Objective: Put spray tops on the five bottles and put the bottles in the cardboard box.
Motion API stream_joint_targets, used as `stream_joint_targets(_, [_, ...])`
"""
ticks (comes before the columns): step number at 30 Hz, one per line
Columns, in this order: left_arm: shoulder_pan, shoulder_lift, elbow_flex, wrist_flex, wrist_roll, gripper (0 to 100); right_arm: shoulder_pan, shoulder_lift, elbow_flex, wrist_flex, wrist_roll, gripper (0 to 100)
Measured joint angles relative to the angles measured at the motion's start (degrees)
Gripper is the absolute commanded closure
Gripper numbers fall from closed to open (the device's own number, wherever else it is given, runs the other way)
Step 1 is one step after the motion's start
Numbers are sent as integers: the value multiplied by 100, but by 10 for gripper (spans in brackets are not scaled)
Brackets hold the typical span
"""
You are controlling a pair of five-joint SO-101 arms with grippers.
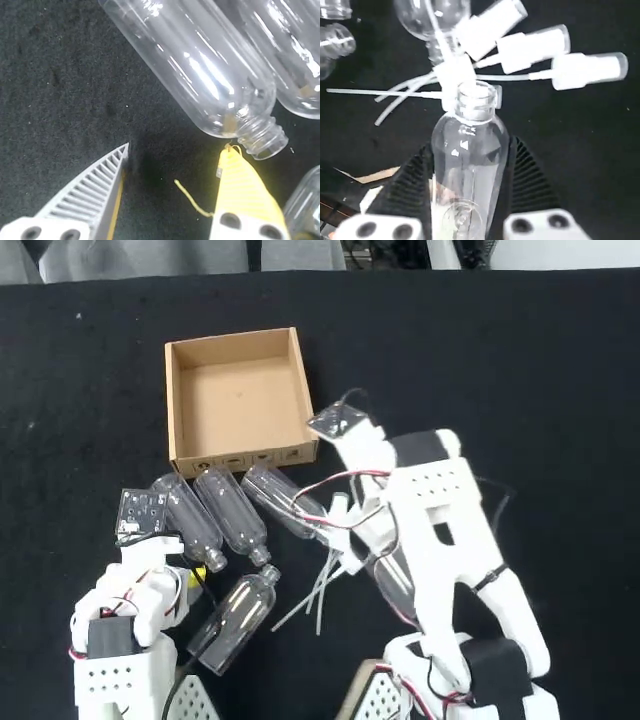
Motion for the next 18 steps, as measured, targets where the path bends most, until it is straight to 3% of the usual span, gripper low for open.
stream_joint_targets(18, [0, 0, 0, 0, 0, 733, 1785, 0, -9, 0, 1415, 987])
